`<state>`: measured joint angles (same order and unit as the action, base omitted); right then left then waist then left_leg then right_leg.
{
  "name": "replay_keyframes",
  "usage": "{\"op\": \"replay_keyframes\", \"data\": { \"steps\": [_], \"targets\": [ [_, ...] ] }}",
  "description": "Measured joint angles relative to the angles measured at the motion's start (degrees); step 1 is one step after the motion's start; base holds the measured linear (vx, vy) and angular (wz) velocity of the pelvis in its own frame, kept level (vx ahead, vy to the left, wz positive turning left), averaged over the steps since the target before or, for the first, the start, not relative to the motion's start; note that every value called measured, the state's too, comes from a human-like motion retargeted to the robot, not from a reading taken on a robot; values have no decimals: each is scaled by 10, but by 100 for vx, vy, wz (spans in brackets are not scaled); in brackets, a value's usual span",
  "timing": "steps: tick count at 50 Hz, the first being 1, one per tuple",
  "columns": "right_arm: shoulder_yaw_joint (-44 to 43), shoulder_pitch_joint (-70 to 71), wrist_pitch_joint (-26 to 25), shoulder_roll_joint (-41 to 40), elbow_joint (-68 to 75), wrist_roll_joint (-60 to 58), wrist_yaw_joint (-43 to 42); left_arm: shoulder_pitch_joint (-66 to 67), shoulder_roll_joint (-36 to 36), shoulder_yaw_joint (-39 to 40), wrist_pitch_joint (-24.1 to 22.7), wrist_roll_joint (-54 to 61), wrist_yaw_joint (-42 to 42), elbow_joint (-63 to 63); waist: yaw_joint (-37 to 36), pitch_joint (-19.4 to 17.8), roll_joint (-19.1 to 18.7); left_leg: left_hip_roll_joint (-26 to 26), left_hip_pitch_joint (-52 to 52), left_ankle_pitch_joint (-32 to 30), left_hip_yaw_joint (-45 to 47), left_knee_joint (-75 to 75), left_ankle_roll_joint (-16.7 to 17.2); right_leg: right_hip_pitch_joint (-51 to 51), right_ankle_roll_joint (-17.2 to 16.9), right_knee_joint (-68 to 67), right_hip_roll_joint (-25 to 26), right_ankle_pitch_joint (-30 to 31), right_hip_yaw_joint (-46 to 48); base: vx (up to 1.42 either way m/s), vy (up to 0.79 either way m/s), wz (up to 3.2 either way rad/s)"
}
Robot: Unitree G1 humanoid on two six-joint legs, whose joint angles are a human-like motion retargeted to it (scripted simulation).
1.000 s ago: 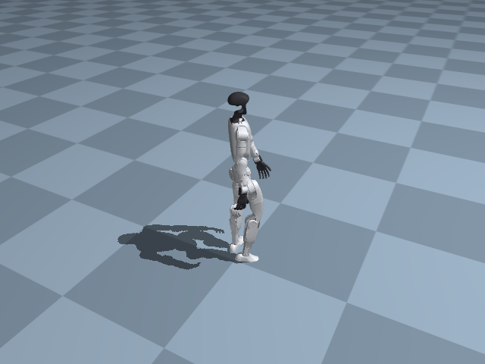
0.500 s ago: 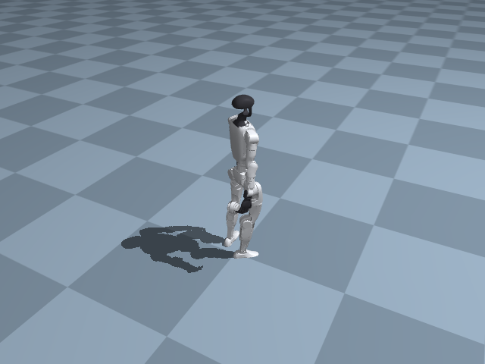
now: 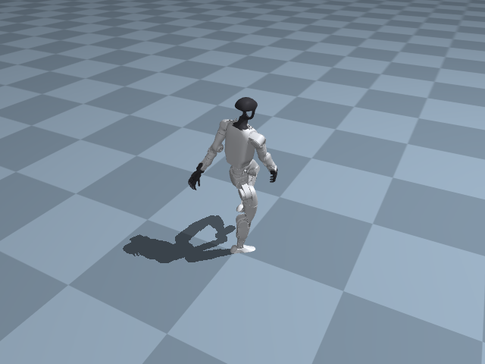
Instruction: In place motions
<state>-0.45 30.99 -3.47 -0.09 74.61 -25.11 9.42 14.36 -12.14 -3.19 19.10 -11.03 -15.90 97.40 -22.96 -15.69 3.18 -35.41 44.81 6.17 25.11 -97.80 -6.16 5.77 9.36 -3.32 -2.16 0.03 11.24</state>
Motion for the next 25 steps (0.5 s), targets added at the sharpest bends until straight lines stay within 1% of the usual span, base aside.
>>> {"op": "replay_keyframes", "data": {
  "steps": [2, 4, 6, 8, 10, 12, 14, 16, 18, 20, 21, 22, 23, 24, 25],
  "targets": [
    [11, 46, 31, 0, -52, 8, 22, 21, 5, 26, 2, 9, 4, 0, -42, -24, 17, 8, 25, 14, 34, -18, 1, -13, 6, -18, -21, -1, -27, -1, 0, -127],
    [34, 91, 71, 11, -117, 21, 32, 38, 12, 54, 1, 28, 28, 0, -75, -47, 27, 20, 48, 20, 57, -21, 6, -29, 13, -40, -39, -3, -43, -1, 2, -62],
    [51, 123, 104, 17, -162, 20, 24, 41, 16, 73, 3, 50, 45, 0, -82, -58, 27, 20, 54, 16, 53, -18, 6, -33, 16, -57, -43, -10, -39, 2, -1, 9],
    [64, 147, 130, 19, -195, 9, 9, 35, 18, 85, 2, 68, 48, 0, -77, -57, 23, 11, 48, 7, 27, -14, 4, -26, 16, -61, -35, -17, -27, 4, -2, 44],
    [69, 155, 139, 16, -212, -2, 1, 20, 15, 82, -4, 75, 40, 0, -63, -40, 15, 3, 36, -10, -9, 1, 4, -16, 14, -47, -18, -18, -9, 5, 4, 75],
    [70, 144, 143, 10, -220, -18, 9, 1, 10, 72, -14, 73, 37, 0, -36, -7, 6, 0, 7, -32, -36, 39, 13, -9, 8, -28, 2, -18, 16, 12, 9, 111],
    [74, 120, 158, 2, -220, -49, 17, -20, 5, 59, -28, 73, 46, 0, 5, 29, 4, 18, -43, -56, -45, 107, 25, -11, -1, -13, 12, -17, 42, 14, 16, 134],
    [87, 89, 175, -4, -209, -92, 13, -44, 1, 46, -45, 79, 68, 0, 53, 60, 9, 66, -118, -82, -35, 215, 41, -15, -12, -5, 8, -18, 65, 15, 17, 127],
    [107, 53, 183, -8, -184, -137, -13, -72, -2, 33, -64, 89, 94, 0, 92, 78, 18, 134, -215, -112, -13, 358, 62, -13, -26, -4, -8, -21, 75, 18, 14, 76],
    [128, 15, 174, -14, -142, -168, -41, -94, -5, 21, -77, 96, 116, -16, 118, 88, 24, 209, -320, -146, 10, 538, 83, -4, -38, -4, -21, -26, 72, 23, 17, 26],
    [131, -5, 164, -17, -120, -172, -40, -104, -8, 15, -81, 100, 124, -29, 127, 99, 16, 233, -363, -168, 17, 637, 101, -2, -42, -1, -12, -28, 70, 25, 20, 27],
    [133, -25, 156, -19, -100, -174, -38, -114, -11, 10, -85, 103, 131, -41, 139, 112, 7, 254, -403, -158, 26, 726, 117, -3, -46, 2, -2, -31, 73, 28, 22, 65],
    [130, -46, 148, -19, -82, -173, -31, -123, -14, 3, -89, 106, 136, -53, 158, 130, -5, 273, -439, -81, 39, 797, 128, -6, -50, 4, 11, -35, 85, 35, 25, 92],
    [128, -68, 140, -18, -63, -172, -25, -127, -13, -1, -93, 110, 139, -65, 176, 146, -15, 278, -458, -49, 51, 852, 130, -5, -55, 7, 18, -38, 94, 43, 28, 103],
    [127, -90, 132, -18, -44, -170, -21, -129, -11, -5, -97, 114, 141, -76, 195, 161, -24, 276, -469, -41, 63, 899, 128, -3, -60, 9, 22, -40, 101, 38, 30, 122]
  ]
}}
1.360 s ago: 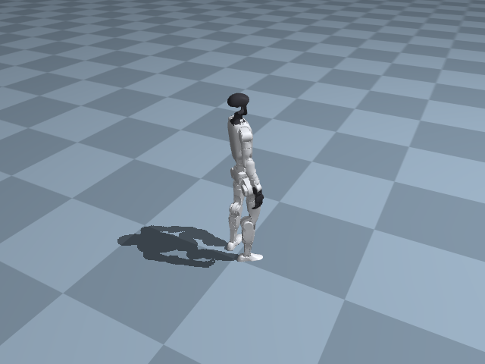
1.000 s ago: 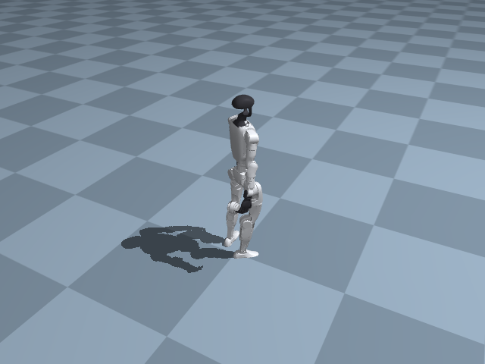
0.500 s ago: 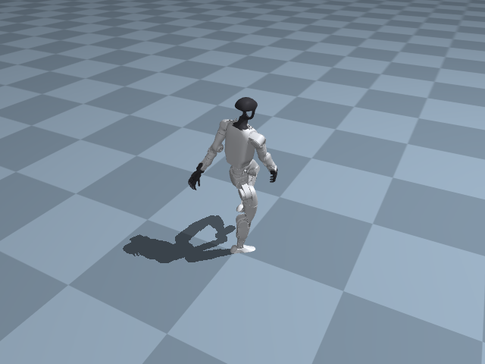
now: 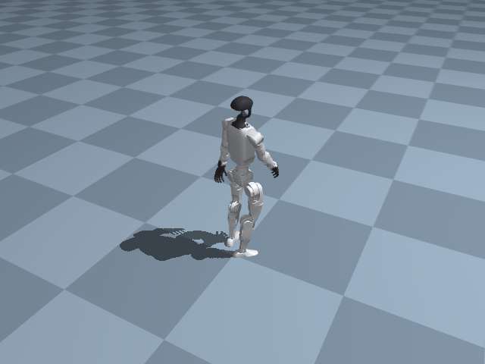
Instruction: In place motions
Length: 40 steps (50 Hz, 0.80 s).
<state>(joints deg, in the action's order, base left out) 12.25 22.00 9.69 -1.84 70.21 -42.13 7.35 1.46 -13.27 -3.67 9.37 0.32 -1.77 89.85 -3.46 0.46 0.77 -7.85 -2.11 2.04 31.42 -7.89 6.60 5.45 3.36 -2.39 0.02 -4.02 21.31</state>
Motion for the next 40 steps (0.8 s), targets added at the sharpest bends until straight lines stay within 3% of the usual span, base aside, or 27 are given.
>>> {"op": "replay_keyframes", "data": {
  "steps": [2, 5, 8, 12, 19, 28, 30, 33, 35, 37, 40],
  "targets": [
    [6, -27, -34, -1, 33, 10, -12, -17, 5, 6, -2, 13, -1, -17, 64, 26, -13, 15, 18, -18, -35, 37, -7, -15, -12, 2, -6, -4, 35, 14, 26, 139],
    [15, -37, -80, -9, 77, 70, -37, -61, -6, 22, -1, 20, -8, -38, 83, 17, -18, 26, 38, -36, -35, 65, -16, -40, -24, -6, -16, 0, 39, -14, 15, 13],
    [19, -44, -75, -3, 91, 108, -21, -74, -22, 10, -9, 10, -15, -51, 53, -3, -5, 39, 25, -21, -12, 61, -29, -38, -28, -6, -31, 14, 35, 12, 10, -66],
    [29, -55, -80, 0, 65, 36, -2, -68, -36, 11, -2, 0, -13, -28, 5, -3, 11, 47, 8, -6, 29, 63, -35, -46, -37, -4, -39, 30, -2, 18, 15, -88],
    [65, -57, -40, 30, 11, -37, -15, -11, -32, 57, 13, -6, -54, 50, 26, 5, 22, 59, -8, 11, 37, 66, -45, -41, -48, -10, -45, 32, -16, 16, 10, -20],
    [-20, -135, -53, 83, 20, -45, -31, 23, -21, 21, 58, -2, -79, 76, 20, 10, 38, 75, -27, 34, 29, 61, -58, -45, -57, -61, -59, 36, -31, 20, 11, -9],
    [-50, -176, -57, 98, 31, -56, -57, 6, -12, -21, 62, 18, -76, 76, 35, 7, 30, 68, -30, 36, 22, 58, -62, -60, -61, -115, -65, 58, -24, 14, 15, 43],
    [-90, -231, -69, 116, 78, -43, -103, -58, 17, -64, 51, 57, -52, 76, 64, -13, 1, 34, -33, 35, 12, 52, -66, -124, -69, -267, -68, 146, -35, 0, 12, 41],
    [-112, -257, -87, 131, 115, -28, -115, -129, 36, -89, 20, 81, -62, 76, 74, -41, -17, 16, -39, 34, 15, 50, -71, -182, -28, -389, -65, 191, -59, -13, 15, -7],
    [-131, -277, -112, 152, 162, -11, -105, -217, 46, -97, 9, 58, -90, 44, 114, -72, -34, 0, -40, 32, 12, 46, -77, -255, 1, -549, -103, 150, -33, -21, 21, 35],
    [-160, -291, -154, 180, 217, -8, -61, -340, 43, -50, 7, -18, -67, -41, 196, -106, -36, -3, -23, 32, -14, 37, -84, -373, 82, -738, -201, 87, 11, -28, 21, 76]
  ]
}}
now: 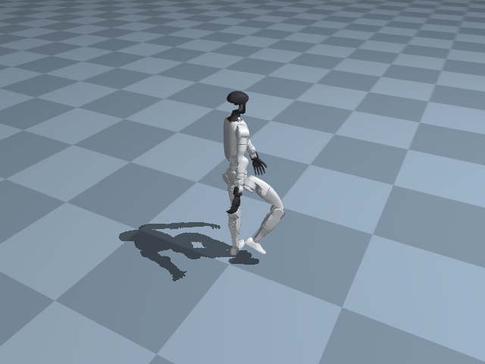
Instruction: In place motions
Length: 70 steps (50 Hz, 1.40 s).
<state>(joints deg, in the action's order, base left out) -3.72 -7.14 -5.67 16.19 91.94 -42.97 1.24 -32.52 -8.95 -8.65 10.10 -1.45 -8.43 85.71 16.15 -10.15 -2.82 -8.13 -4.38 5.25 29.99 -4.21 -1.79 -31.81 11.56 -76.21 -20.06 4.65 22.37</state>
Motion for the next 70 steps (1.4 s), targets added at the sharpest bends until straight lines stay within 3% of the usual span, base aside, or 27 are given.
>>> {"op": "replay_keyframes", "data": {
  "steps": [2, 6, 12, 19, 23, 25, 27, 28, 29, 33, 35, 41, 45, 49, 57, 60, 61, 63, 65, 70],
  "targets": [
    [-22, -16, -20, 13, 21, -6, 29, -66, -14, 13, -22, -17, 41, -48, 52, -19, -11, -21, 19, -2, -27, -13, -2, -70, 19, -67, -13, -21, 5, -20, 7, 96],
    [-72, -54, -42, 35, 46, 8, 23, -160, -52, 13, -61, 18, 113, -145, 125, -57, -41, -79, 56, -4, -66, -42, -2, -188, 23, -112, 22, -38, 25, -11, -5, 55],
    [-113, -62, -47, 41, 55, 100, -17, -207, -66, 63, -96, 77, 121, -252, 149, -71, -43, -109, 62, 3, -44, -59, 3, -210, 30, -73, 54, -48, 36, -4, -2, -37],
    [-118, -33, -25, 0, 12, 137, 19, -99, -54, 60, -125, 81, 132, -318, 82, 9, -32, -55, 35, -2, 32, -9, 15, -54, -32, 103, 100, 2, -15, 6, -8, -82],
    [-84, -12, -17, -34, -44, 131, 32, 2, -27, 39, -117, 87, 119, -298, 21, 49, -21, -24, 13, 0, 71, 13, 25, 97, -92, 333, 179, 70, -84, 8, -11, -84],
    [-55, 9, -8, -49, -83, 121, 39, 59, -7, 33, -110, 96, 95, -270, -8, 68, 1, 14, 4, 6, 82, 20, 28, 188, -126, 492, 191, 119, -129, 3, -11, -67],
    [-31, 22, 2, -59, -119, 112, 48, 100, 2, 23, -103, 98, 72, -241, -26, 79, 18, 41, -4, 10, 89, 22, 30, 248, -155, 600, 180, 66, -130, 3, -17, -41],
    [-13, 32, 12, -66, -147, 103, 58, 128, 6, 19, -97, 95, 56, -215, -43, 83, 31, 58, -13, 12, 97, 24, 33, 283, -133, 654, 164, 1, -81, 8, -16, -44],
    [2, 39, 22, -71, -172, 95, 69, 150, 9, 16, -96, 86, 43, -189, -58, 85, 40, 67, -21, 12, 102, 27, 37, 301, -123, 692, 158, -23, -64, 9, -18, -38],
    [33, 69, 54, -87, -239, 63, 100, 217, 21, 5, -101, 54, 29, -90, -136, 103, 52, 71, -21, 8, 133, 29, 50, 310, -141, 760, 154, -8, -100, 0, -31, -67],
    [38, 89, 68, -93, -260, 51, 108, 239, 26, 11, -109, 53, 36, -47, -152, 98, 54, 70, -16, 3, 133, 28, 53, 296, -134, 747, 149, -16, -103, -14, -25, -16],
    [24, 102, 89, -94, -251, 38, 105, 270, 22, 30, -101, 63, 19, 58, -122, 84, 44, 60, -16, -16, 115, 31, 57, 308, -121, 736, 151, -37, -60, -10, -13, 59],
    [-5, 65, 41, -79, -156, 45, 86, 301, 14, 39, -76, 19, -8, 74, -100, 100, 31, 46, -3, -25, 75, 25, 61, 325, -123, 750, 153, -43, -20, 5, -6, 82],
    [-17, 28, -8, -55, -44, 85, 76, 331, 6, 52, -84, 13, -9, 60, -124, 104, 30, 37, -3, -31, 80, 26, 69, 322, -115, 748, 163, -49, -23, -1, -15, -6],
    [-6, 6, -29, -26, 55, 173, -34, 390, 20, 103, -68, 90, -14, 83, -115, 103, 18, 9, -7, -30, 81, 7, 87, 328, -103, 753, 183, -52, -27, -6, -11, -7],
    [27, 31, -34, -23, 55, 228, -21, 417, 36, 123, -77, 119, -22, 85, -114, 94, 19, -9, 4, -36, 84, -45, 84, 326, -98, 753, 181, -47, -36, -15, -7, -27],
    [46, 53, -35, -30, 55, 248, -23, 423, 42, 129, -83, 128, -24, 89, -120, 83, 28, -17, 20, -65, 84, -94, 75, 326, -97, 752, 171, -43, -43, -31, -10, -35],
    [78, 109, -30, -52, 55, 267, -29, 425, 45, 139, -95, 136, -27, 101, -140, 50, 49, -62, 83, -130, 62, -250, 55, 330, -96, 754, 149, -37, -51, -39, -18, -19],
    [92, 163, -13, -82, 48, 249, -20, 426, 34, 134, -101, 131, -31, 117, -164, 25, 54, -108, 179, -153, -13, -422, 15, 333, -94, 760, 150, -29, -43, -30, -29, 13],
    [55, 256, -28, -151, -68, 180, 79, 453, 6, 110, -10, 50, -93, 117, -270, -22, 50, -200, 299, -73, -51, -673, -15, 338, -79, 755, 156, -21, -58, -13, -12, -29]
  ]
}}
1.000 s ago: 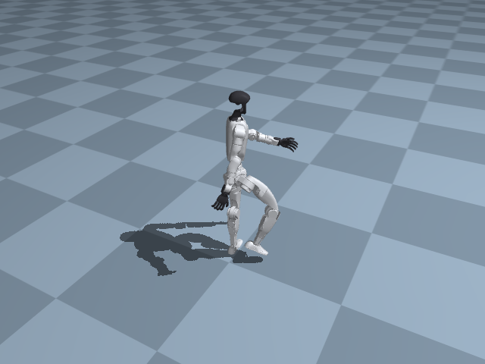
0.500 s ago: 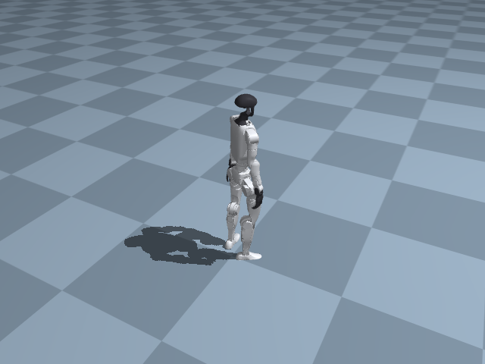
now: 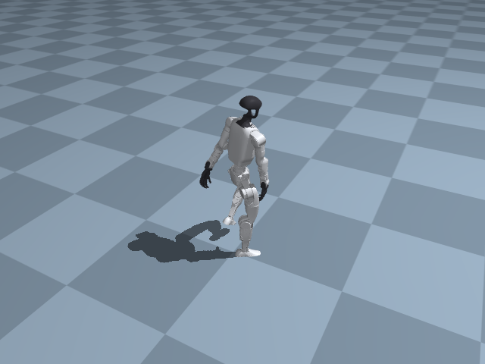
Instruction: In place motions
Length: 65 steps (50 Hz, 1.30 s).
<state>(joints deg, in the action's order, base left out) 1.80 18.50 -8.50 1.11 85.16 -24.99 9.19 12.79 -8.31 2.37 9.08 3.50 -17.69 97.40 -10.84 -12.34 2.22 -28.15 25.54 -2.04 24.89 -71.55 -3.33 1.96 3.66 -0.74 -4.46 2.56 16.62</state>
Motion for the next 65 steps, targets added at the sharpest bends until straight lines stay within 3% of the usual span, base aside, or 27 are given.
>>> {"op": "replay_keyframes", "data": {
  "steps": [3, 7, 11, 13, 15, 17, 18, 20, 22, 23, 26, 29, 33, 38, 41, 42, 43, 45, 47, 48, 50, 53, 55, 58, 61, 65],
  "targets": [
    [6, 44, 29, -35, -64, 1, 48, 11, -14, 11, 3, -12, -9, 0, -9, -5, -2, -18, 28, 21, -7, -45, -11, 4, 4, -3, 2, -3, 3, -2, 0, 4],
    [44, 67, 79, -54, -125, -29, 90, 11, -29, 25, 7, 6, 28, 0, 10, 24, -9, 5, 17, 18, -3, -5, 1, 6, -2, 1, 2, -10, 26, 13, 12, 55],
    [82, 36, 121, -46, -143, -96, 56, -21, -41, 1, 19, 78, 78, 0, 44, 67, 2, 100, -76, -20, 6, 182, 39, 8, -16, -4, -13, -24, 62, 24, 15, 82],
    [91, -2, 127, -35, -132, -135, 26, -55, -37, -25, -3, 120, 110, 0, 54, 76, 6, 168, -160, -50, 6, 339, 74, 15, -20, -18, -14, -38, 68, 29, 13, 27],
    [83, -52, 112, -22, -103, -178, -4, -100, -22, -59, -43, 150, 157, 0, 68, 80, 0, 224, -260, 44, 33, 508, 87, 22, -23, -51, -6, -61, 76, 36, 19, 19],
    [60, -93, 76, -1, -52, -201, -27, -150, 10, -88, -79, 153, 195, -1, 96, 81, -22, 235, -326, 66, 76, 636, 64, 21, -26, -105, 5, -63, 88, 37, 33, 55],
    [51, -111, 58, 10, -31, -204, -32, -172, 22, -95, -88, 149, 198, -2, 123, 86, -30, 241, -334, 55, 62, 669, 57, 12, -28, -133, 5, -43, 105, 14, 30, 81],
    [28, -129, 1, 50, 24, -177, -46, -267, 41, -96, -84, 130, 163, -35, 168, 72, -47, 218, -317, 28, 51, 697, 66, -64, -41, -278, -26, 68, 111, -25, 25, 18],
    [1, -136, -20, 91, 70, -113, -64, -346, 48, -84, -80, 110, 122, -87, 169, 54, -55, 217, -296, 29, 74, 704, 52, -162, -21, -415, -30, 104, 60, -36, 20, -47],
    [-22, -153, -22, 111, 86, -84, -73, -378, 53, -86, -83, 106, 102, -114, 188, 44, -60, 213, -291, 27, 61, 703, 49, -200, -12, -471, -22, 94, 40, -17, 17, 45],
    [-85, -206, -21, 152, 119, -7, -68, -459, 51, -73, -101, 69, 56, -175, 222, 6, -58, 206, -288, 31, 37, 690, 39, -248, 37, -592, -70, 45, 73, 3, 5, 69],
    [-139, -265, -22, 172, 122, 51, -106, -487, 55, -68, -133, 66, 93, -202, 231, -4, -54, 194, -285, 38, 31, 675, 39, -271, 57, -623, -65, 21, 70, 7, -6, 12],
    [-177, -322, 12, 184, 122, 122, -170, -468, 63, -63, -173, 108, 145, -189, 214, 21, -46, 200, -292, 44, 57, 679, 44, -258, 30, -553, -23, 28, 31, 12, -3, -56],
    [-147, -291, -16, 171, 122, 152, -200, -355, 63, -54, -138, 101, 102, -133, 185, 45, -36, 229, -323, 68, 101, 675, 53, -112, -12, -281, 33, 75, 4, 14, 1, -70],
    [-77, -230, -33, 137, 122, 103, -171, -255, 58, -46, -111, 98, 91, -74, 175, 52, -28, 239, -332, 86, 104, 626, 63, -5, -20, -112, 33, -33, 61, 13, 0, -35],
    [-47, -207, -38, 122, 122, 80, -149, -217, 55, -33, -102, 90, 91, -53, 160, 51, -23, 243, -341, 80, 114, 605, 66, 22, -15, -68, 27, -51, 78, 24, -4, -135],
    [-14, -183, -43, 106, 121, 56, -121, -180, 52, -18, -93, 81, 90, -30, 139, 49, -17, 245, -354, 58, 139, 580, 70, 33, -9, -32, 24, -31, 58, 15, -5, -174],
    [52, -116, -57, 66, 90, 4, -37, -124, 40, 21, -53, 68, 86, 0, 86, 37, 13, 214, -325, -54, 181, 447, 75, 42, -21, -6, -17, -12, -2, -17, -19, -187],
    [72, -50, -42, 26, 19, -52, 34, -77, 22, 47, -3, 69, 98, 0, 59, 36, 1, 83, -151, -91, 108, 163, 39, 4, -13, 2, -3, 3, -5, -42, -34, -47],
    [90, -29, -22, 11, -24, -66, 60, -42, 14, 64, 8, 72, 109, 0, 50, 44, -8, 74, -74, -109, 43, 95, 19, -10, -7, 5, 12, 6, -4, -26, -23, -3],
    [117, 8, 18, -3, -87, -82, 113, 16, 3, 72, 21, 91, 111, 0, 42, 32, -9, 78, -7, -75, -20, 10, 23, -4, -2, 11, 15, 13, -4, -6, -18, -1],
    [103, 74, 97, -15, -194, -113, 178, 59, -14, 74, 70, 128, 122, 0, 20, -2, -18, -20, 44, -5, -17, -110, -21, 16, 18, 0, 30, 3, 5, -1, -9, 5],
    [103, 90, 118, -18, -244, -90, 146, 59, -19, 114, 52, 114, 139, 0, 6, 0, -23, -56, 70, 22, -15, -149, -31, 15, 24, -6, 38, -6, 9, -9, 1, 16],
    [116, 90, 136, -25, -272, -31, 66, 46, -26, 122, 20, 144, 121, 0, 13, 16, -18, -28, 61, 11, -17, -131, 5, 18, 22, -4, 31, -12, 28, 4, 7, 55],
    [114, 55, 164, -26, -284, -41, 69, 15, -31, 119, 23, 188, 140, 0, 28, 42, -11, 21, 7, -11, -5, -46, 36, 25, 13, -1, 23, -19, 52, 18, 6, 78],
    [103, -49, 152, -8, -247, -113, 70, -72, -13, 74, 8, 220, 151, 0, 65, 79, 10, 138, -137, -63, 23, 217, 57, 33, -4, -17, 4, -46, 94, 27, 7, 93]
  ]
}}
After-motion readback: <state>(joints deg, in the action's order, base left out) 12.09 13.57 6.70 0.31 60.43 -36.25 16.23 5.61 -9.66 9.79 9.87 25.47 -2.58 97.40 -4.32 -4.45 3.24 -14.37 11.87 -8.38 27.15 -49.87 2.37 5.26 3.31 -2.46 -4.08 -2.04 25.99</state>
